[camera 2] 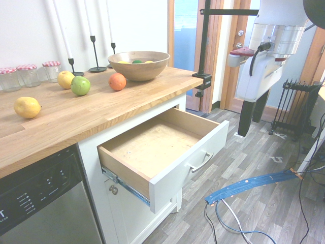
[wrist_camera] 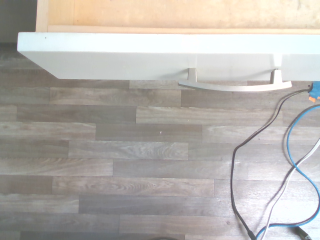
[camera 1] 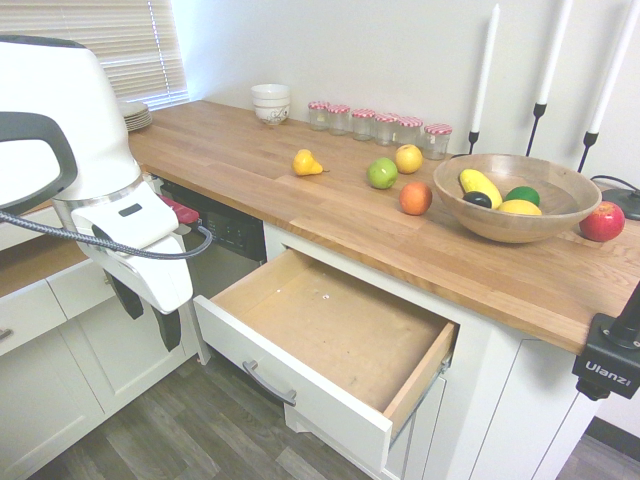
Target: Close the drawer
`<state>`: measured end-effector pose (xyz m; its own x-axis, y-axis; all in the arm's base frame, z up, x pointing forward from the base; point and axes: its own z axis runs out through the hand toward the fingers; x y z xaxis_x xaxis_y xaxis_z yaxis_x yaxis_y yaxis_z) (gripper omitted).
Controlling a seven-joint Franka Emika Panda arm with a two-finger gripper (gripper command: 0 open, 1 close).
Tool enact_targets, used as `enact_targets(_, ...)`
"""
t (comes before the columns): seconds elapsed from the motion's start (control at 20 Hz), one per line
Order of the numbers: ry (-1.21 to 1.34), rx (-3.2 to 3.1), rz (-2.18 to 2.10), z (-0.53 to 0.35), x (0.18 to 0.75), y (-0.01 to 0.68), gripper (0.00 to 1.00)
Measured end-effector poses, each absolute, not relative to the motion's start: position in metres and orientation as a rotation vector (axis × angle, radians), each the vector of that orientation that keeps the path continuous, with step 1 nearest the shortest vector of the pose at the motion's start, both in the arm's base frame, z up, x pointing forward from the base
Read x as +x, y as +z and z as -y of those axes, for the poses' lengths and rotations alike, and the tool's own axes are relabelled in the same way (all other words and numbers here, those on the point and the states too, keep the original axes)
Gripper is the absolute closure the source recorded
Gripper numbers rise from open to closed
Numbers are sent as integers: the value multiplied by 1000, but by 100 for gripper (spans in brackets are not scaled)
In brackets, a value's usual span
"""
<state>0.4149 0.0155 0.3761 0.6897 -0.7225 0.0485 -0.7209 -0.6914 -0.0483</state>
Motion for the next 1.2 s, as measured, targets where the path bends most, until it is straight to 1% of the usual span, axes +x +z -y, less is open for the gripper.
enact_targets(0.3, -89, -2851, -1239, -15, 413, 371, 0)
enact_targets(0.55, -84, -2837, -1279, -2, 406, 347, 0)
enact_targets(0.85, -42, -2832, -1314, 19, 408, 298, 0)
enact_targets(1.2, -18, -2864, -1257, 39, 412, 225, 0)
